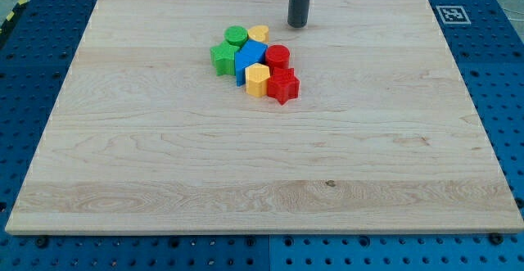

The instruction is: Move the arm near to the green circle

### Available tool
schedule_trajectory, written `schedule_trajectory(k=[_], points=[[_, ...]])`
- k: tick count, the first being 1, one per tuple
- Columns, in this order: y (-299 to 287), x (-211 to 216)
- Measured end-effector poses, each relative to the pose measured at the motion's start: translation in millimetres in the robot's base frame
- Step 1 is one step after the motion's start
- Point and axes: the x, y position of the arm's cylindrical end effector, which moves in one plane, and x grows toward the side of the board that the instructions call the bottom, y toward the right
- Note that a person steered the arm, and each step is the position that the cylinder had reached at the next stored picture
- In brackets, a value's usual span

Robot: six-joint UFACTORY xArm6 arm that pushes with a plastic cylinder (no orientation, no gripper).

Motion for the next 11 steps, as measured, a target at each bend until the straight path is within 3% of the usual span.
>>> schedule_trajectory(k=[5, 11], points=[[-14.0, 0.0], [-128.6, 17.9]])
